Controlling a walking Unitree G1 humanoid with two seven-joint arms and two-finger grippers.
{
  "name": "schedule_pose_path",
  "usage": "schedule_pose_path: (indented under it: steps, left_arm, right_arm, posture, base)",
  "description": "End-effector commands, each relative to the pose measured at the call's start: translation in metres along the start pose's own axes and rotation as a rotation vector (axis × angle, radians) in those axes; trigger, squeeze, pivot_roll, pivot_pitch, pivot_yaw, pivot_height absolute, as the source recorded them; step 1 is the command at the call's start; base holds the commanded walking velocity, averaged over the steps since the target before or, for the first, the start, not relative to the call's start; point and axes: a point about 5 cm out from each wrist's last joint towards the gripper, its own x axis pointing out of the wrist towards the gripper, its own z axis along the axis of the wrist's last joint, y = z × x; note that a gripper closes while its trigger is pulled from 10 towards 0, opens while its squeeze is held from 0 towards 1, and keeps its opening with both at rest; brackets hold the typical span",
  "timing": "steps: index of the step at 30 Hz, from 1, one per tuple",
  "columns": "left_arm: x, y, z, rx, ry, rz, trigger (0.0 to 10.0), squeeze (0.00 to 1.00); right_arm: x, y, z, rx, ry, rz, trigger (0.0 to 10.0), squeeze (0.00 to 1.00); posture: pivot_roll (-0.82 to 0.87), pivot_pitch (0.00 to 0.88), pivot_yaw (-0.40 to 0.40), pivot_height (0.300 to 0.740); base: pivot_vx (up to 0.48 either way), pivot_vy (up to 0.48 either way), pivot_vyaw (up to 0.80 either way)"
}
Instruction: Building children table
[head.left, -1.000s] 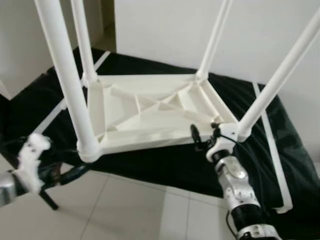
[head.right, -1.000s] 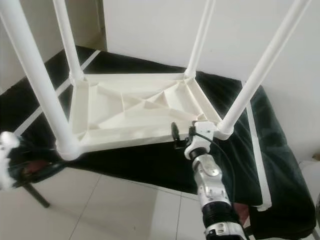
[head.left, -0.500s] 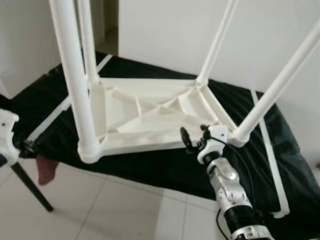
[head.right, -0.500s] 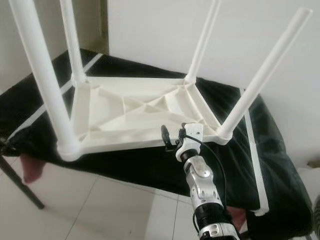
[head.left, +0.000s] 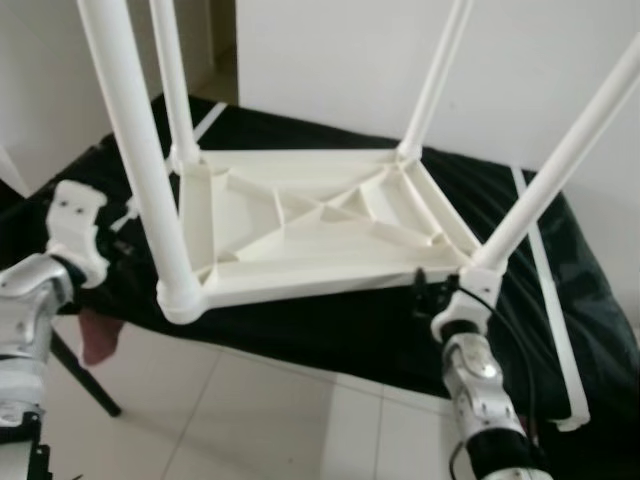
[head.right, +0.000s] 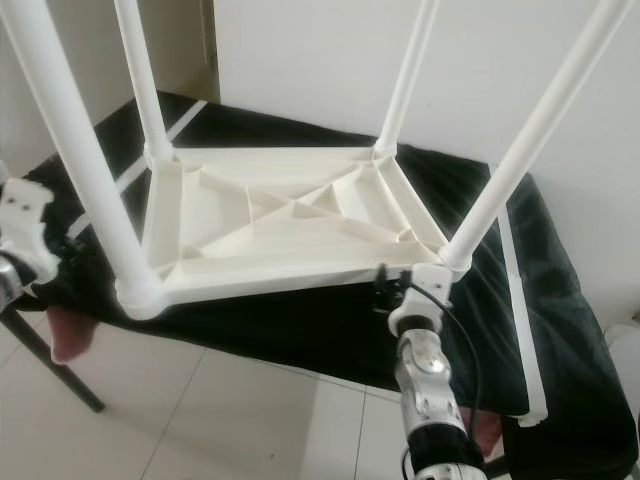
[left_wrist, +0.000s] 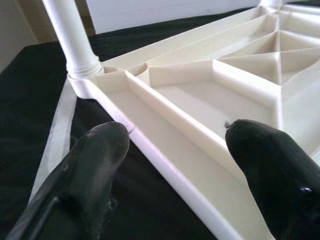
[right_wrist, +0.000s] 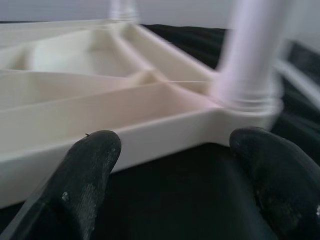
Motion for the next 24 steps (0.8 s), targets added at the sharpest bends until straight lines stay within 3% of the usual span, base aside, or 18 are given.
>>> schedule_pose_path:
  steps: [1,12,15,18,19,20,22,24]
  left_arm:
    - [0.009,-0.01,-0.005,0.002,0.007,-0.007,10.0,0.0]
    - [0.025,-0.053,-0.018,-0.01,0.01,-0.147,10.0,0.0]
    - [0.025,-0.074,-0.02,-0.01,-0.002,-0.215,10.0,0.0]
    - [0.025,-0.074,-0.02,-0.01,-0.002,-0.215,10.0,0.0]
    - [0.024,-0.086,-0.02,-0.018,-0.01,-0.257,10.0,0.0]
    - [0.021,-0.113,-0.018,-0.038,-0.033,-0.34,10.0,0.0]
    - [0.021,-0.113,-0.018,-0.038,-0.033,-0.34,10.0,0.0]
    - [0.019,-0.137,-0.013,-0.067,-0.064,-0.407,10.0,0.0]
  right_arm:
    - [-0.002,-0.009,-0.004,-0.03,0.008,-0.059,10.0,0.0]
    - [-0.001,-0.021,-0.009,-0.049,0.043,-0.171,10.0,0.0]
    - [0.004,-0.022,-0.011,-0.033,0.061,-0.182,10.0,0.0]
    - [0.004,-0.022,-0.011,-0.033,0.061,-0.182,10.0,0.0]
    - [0.007,-0.021,-0.011,-0.029,0.07,-0.179,10.0,0.0]
    - [0.015,-0.019,-0.009,-0.029,0.078,-0.163,10.0,0.0]
    - [0.015,-0.019,-0.009,-0.029,0.078,-0.163,10.0,0.0]
    - [0.024,-0.014,-0.004,-0.042,0.078,-0.146,10.0,0.0]
  posture:
    - [0.07,0.033,-0.055,0.74]
    - [0.06,0.035,-0.041,0.74]
    - [0.06,0.034,-0.043,0.74]
    - [0.06,0.034,-0.043,0.74]
    - [0.07,0.034,-0.048,0.74]
    - [0.08,0.033,-0.053,0.74]
    - [0.08,0.033,-0.053,0.74]
    - [0.09,0.033,-0.057,0.74]
  base:
    - [0.0,0.0,0.0]
    - [0.0,0.0,0.0]
    - [0.0,0.0,0.0]
    - [0.0,0.0,0.0]
    - [0.0,0.0,0.0]
    - [0.0,0.0,0.0]
    - [0.0,0.0,0.0]
    - [0.0,0.0,0.0]
